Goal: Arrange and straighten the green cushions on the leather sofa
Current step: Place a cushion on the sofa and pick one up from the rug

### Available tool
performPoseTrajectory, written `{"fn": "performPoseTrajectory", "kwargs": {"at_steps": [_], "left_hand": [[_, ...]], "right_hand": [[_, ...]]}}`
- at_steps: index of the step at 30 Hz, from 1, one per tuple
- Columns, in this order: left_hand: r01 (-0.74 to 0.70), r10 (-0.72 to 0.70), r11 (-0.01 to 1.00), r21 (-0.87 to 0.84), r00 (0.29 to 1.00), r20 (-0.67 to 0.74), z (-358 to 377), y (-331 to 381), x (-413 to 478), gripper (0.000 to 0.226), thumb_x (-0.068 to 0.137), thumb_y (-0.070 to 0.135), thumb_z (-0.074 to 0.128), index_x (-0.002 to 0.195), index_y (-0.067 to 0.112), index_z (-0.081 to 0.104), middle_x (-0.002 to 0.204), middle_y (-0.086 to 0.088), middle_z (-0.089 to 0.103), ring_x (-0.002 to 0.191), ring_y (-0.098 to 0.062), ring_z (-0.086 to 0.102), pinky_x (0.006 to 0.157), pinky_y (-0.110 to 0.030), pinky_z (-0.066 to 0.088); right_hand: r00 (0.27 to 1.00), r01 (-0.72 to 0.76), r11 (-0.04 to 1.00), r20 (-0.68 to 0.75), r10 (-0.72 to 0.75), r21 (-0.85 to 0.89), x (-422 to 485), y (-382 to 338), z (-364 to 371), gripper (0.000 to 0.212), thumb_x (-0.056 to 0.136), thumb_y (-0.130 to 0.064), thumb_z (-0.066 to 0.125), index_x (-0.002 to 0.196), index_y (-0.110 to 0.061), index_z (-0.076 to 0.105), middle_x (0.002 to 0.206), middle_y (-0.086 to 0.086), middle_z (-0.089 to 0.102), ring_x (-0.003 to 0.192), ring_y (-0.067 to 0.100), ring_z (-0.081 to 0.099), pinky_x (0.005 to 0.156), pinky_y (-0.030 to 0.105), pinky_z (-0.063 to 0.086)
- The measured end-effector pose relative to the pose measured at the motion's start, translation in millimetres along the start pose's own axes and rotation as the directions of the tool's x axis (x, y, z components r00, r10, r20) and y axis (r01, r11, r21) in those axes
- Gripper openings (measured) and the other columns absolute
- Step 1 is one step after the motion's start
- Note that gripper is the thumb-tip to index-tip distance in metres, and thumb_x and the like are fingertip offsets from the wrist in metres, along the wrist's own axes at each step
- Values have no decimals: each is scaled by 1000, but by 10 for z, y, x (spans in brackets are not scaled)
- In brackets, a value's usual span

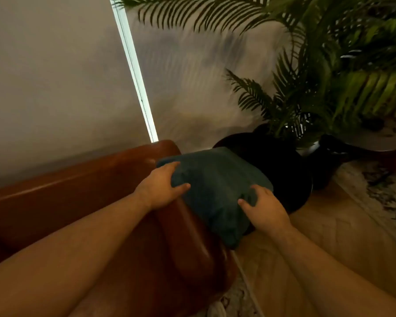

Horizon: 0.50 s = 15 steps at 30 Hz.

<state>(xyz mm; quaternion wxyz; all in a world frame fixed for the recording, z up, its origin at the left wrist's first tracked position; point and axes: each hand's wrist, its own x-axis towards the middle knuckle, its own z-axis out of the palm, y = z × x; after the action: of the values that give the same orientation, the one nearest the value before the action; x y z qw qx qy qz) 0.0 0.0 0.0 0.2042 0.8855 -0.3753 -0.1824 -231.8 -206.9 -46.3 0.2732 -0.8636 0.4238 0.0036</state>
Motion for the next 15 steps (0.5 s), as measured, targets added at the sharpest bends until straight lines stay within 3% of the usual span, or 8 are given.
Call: {"fn": "performPoseTrajectory", "kwargs": {"at_steps": [3, 7, 11, 13, 15], "left_hand": [[-29, 30, 999, 35, 999, -27, 87, 109, 381, 85, 92, 54, 75, 160, 15, 43, 164, -10, 47, 153, -30, 41, 126, -47, 34], [8, -5, 984, 178, 1000, -19, 207, 152, 796, 84, 95, 57, 69, 162, 16, 40, 171, -14, 33, 161, -37, 20, 131, -47, 18], [102, -105, 963, 249, 994, 1, 279, 109, 1138, 84, 95, 71, 57, 162, 23, 39, 172, -7, 32, 160, -36, 22, 128, -59, 16], [180, -196, 957, 229, 979, 49, 320, 54, 1224, 85, 95, 78, 48, 160, 25, 39, 165, -8, 45, 153, -35, 39, 126, -61, 20], [233, -247, 953, 195, 968, 53, 359, -5, 1229, 83, 94, 83, 42, 153, 25, 42, 150, -12, 60, 141, -37, 53, 122, -58, 28]], "right_hand": [[995, -91, 996, 39, 90, 11, 303, 134, 16, 79, 98, -64, 61, 160, -20, 41, 162, 10, 41, 143, 34, 49, 115, 44, 43], [980, -183, 980, 98, 175, 76, 547, 317, 159, 79, 95, -68, 61, 152, -14, 47, 152, 14, 48, 134, 36, 54, 107, 42, 46], [943, -315, 927, 182, 280, 204, 627, 443, 302, 95, 87, -79, 63, 151, -9, 47, 150, 14, 56, 134, 38, 56, 106, 49, 53], [897, -430, 828, 275, 346, 359, 626, 452, 349, 101, 84, -79, 66, 156, -12, 43, 154, 11, 54, 135, 39, 55, 93, 54, 59], [821, -568, 641, 409, 399, 516, 595, 425, 372, 104, 83, -80, 68, 162, -21, 36, 159, 7, 47, 138, 41, 51, 85, 56, 58]]}}
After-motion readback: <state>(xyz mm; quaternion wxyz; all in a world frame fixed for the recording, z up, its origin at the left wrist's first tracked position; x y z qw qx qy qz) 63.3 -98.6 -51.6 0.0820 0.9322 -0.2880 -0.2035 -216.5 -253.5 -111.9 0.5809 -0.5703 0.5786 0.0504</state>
